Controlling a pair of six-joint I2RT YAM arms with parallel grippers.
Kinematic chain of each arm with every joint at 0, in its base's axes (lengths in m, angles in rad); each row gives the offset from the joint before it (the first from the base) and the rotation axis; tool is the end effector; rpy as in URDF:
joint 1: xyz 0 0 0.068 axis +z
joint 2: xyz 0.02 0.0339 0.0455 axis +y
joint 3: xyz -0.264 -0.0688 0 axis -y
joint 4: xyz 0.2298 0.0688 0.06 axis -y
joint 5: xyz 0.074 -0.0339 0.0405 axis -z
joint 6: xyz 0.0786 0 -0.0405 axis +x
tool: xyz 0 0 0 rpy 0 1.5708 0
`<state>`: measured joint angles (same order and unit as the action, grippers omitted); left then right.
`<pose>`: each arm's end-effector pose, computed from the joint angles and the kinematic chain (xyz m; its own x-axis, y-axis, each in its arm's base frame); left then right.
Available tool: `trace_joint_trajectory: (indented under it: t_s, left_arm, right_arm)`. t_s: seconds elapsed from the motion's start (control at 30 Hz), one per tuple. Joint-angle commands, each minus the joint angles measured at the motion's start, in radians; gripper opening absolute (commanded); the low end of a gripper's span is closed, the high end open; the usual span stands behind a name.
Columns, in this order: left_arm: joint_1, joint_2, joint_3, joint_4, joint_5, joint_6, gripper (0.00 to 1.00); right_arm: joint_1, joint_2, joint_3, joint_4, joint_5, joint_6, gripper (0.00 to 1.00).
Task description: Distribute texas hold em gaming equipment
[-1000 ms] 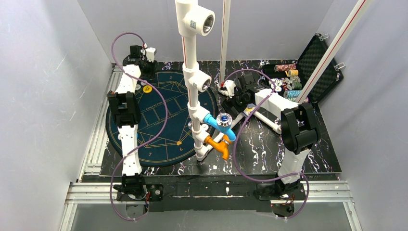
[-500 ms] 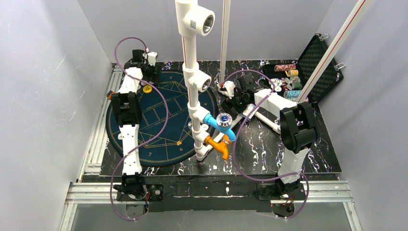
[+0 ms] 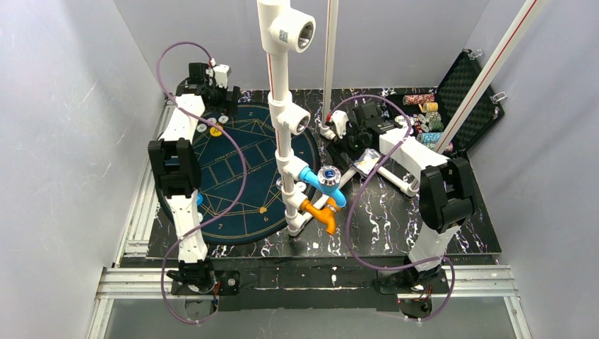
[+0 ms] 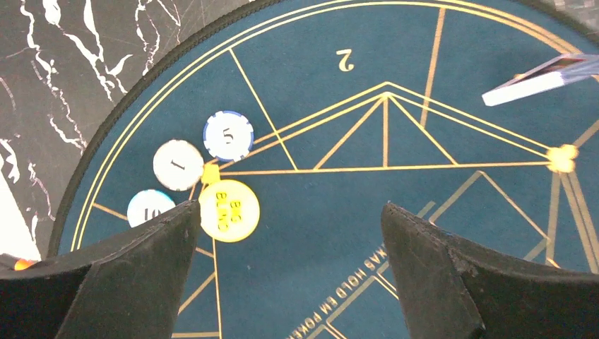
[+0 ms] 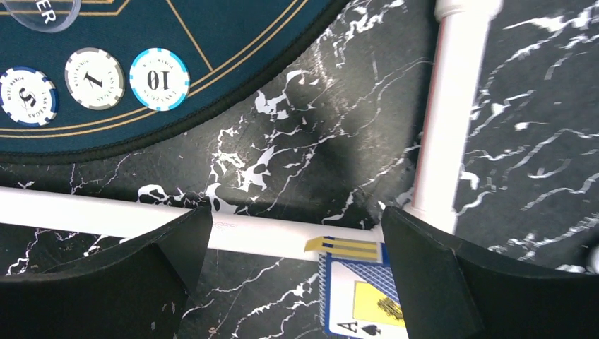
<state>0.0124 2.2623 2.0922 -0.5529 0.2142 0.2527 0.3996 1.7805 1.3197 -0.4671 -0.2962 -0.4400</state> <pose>0.5382 -0.0100 0.2373 -0.6038 0.2368 -0.7612 0.3080 0.9500 0.0513 0.3567 0.1755 0.2039 -0.4399 -0.6280 -0.6419 -0.7966 0.6030 -0.0440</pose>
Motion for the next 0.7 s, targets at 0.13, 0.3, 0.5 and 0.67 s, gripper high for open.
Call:
trace_joint_trajectory:
  t_s: [0.13,0.3,0.5,0.67]
  left_arm:
    - [-0.034,-0.274,-0.249,0.06,0.089,-0.121,0.98]
    - [-0.075,-0.371,-0.372,0.107,0.018,-0.169,0.98]
    - [-0.098,-0.443,-0.476,0.149,0.111,-0.12,0.98]
    - [-0.103,-0.455,-0.49,0.087,0.224,-0.08,0.98]
  right_arm:
    - [-0.031,-0.121,0.064,-0.102,0.175,0.067,1.0]
    - [-0.054,-0.247,-0.044,-0.092,0.246,0.193,1.0]
    - [-0.057,-0.376,-0.103,-0.169,0.159,-0.174,1.0]
    - [-0.107,-0.34,-0.084,-0.286,0.094,-0.563,1.0]
